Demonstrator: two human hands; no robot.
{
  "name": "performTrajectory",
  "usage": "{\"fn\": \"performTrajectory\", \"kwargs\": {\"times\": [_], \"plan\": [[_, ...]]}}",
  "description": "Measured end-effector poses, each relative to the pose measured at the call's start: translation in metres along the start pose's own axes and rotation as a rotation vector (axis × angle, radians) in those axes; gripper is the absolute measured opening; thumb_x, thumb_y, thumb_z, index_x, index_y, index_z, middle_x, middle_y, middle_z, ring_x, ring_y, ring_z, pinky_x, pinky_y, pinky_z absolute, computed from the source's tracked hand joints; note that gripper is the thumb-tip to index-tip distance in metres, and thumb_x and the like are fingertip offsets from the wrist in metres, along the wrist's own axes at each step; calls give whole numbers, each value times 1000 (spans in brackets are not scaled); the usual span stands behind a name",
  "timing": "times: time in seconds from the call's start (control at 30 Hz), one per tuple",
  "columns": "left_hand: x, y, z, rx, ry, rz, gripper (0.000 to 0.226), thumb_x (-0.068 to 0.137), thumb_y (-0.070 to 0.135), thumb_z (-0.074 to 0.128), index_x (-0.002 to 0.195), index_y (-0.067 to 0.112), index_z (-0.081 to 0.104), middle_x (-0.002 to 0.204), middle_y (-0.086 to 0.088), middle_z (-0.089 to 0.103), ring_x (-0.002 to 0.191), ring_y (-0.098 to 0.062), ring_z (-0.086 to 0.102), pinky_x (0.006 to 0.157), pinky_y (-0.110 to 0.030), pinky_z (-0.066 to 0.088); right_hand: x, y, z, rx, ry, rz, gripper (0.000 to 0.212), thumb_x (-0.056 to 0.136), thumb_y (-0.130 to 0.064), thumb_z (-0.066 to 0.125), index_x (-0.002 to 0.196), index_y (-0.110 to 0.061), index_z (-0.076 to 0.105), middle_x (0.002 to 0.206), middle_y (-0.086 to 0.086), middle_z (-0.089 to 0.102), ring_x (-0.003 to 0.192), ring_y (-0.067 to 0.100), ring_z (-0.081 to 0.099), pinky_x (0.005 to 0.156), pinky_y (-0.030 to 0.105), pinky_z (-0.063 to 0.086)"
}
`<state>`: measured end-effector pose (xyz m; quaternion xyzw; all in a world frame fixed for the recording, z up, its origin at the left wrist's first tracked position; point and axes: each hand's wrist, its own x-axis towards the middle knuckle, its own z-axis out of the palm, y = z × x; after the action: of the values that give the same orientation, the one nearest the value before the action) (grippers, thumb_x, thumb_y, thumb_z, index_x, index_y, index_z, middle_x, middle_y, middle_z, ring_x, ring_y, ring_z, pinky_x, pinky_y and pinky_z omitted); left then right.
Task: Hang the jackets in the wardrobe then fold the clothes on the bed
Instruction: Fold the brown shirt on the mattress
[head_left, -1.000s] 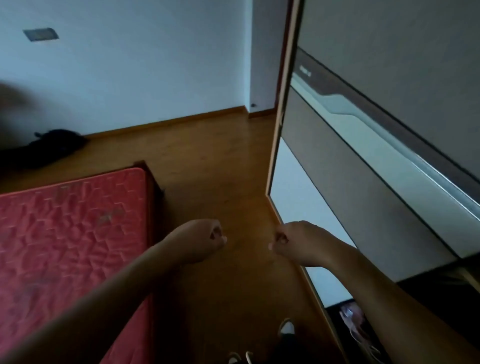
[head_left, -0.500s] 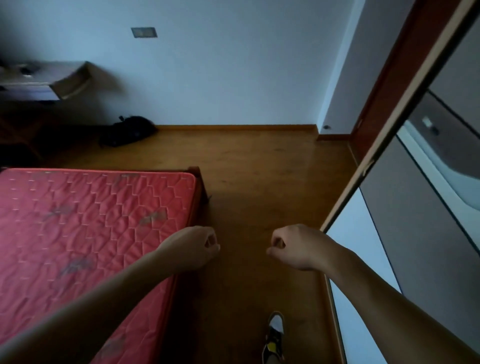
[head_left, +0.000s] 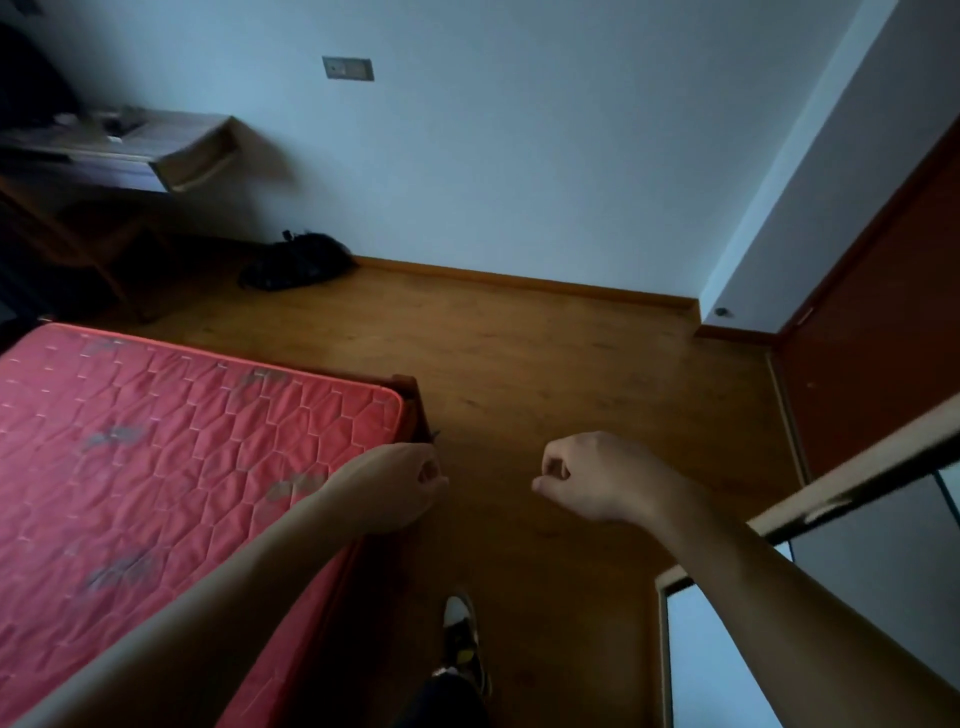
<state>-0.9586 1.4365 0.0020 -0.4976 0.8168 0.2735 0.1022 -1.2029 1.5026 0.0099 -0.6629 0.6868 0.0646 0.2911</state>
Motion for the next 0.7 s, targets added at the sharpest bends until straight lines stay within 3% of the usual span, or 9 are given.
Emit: {"fn": "performTrajectory", "kwargs": {"times": [0.2, 0.27, 0.37, 0.53, 0.7], "plan": [[125, -19, -64, 40, 53, 0, 24, 98, 44, 54, 108, 25, 63, 91, 12, 59, 75, -3, 54, 58, -23, 38, 123, 12, -79, -30, 13, -11, 33, 98, -55, 52, 116, -29, 62, 108, -5, 62, 89, 11, 59, 79, 34, 55], [167, -26, -94, 21, 55, -8, 24, 98, 44, 55, 109, 24, 63, 95, 9, 62, 80, -6, 57, 61, -23, 43, 163, 13, -111, -31, 12, -14, 33, 99, -55, 52, 117, -29, 62, 108, -6, 62, 89, 10, 59, 75, 31, 53], [226, -37, -142, 3, 49, -30, 28, 98, 45, 54, 113, 23, 63, 108, 3, 67, 92, -11, 63, 79, -30, 54, 221, 15, -161, -47, 32, -27, 33, 98, -54, 53, 118, -29, 63, 107, -7, 64, 88, 8, 59, 71, 27, 51], [318, -46, -221, 45, 69, -29, 29, 98, 47, 54, 115, 25, 61, 104, 9, 63, 88, -4, 60, 73, -23, 51, 310, 23, -238, -70, 132, -59, 35, 97, -56, 52, 115, -29, 65, 105, -7, 66, 87, 9, 61, 77, 31, 57], [400, -53, -283, 50, 116, -75, 30, 98, 49, 53, 115, 26, 61, 108, 8, 65, 91, -5, 61, 80, -27, 54, 408, 39, -302, -115, 150, -114, 35, 95, -60, 52, 111, -31, 65, 104, -8, 66, 85, 7, 59, 67, 28, 51]]}}
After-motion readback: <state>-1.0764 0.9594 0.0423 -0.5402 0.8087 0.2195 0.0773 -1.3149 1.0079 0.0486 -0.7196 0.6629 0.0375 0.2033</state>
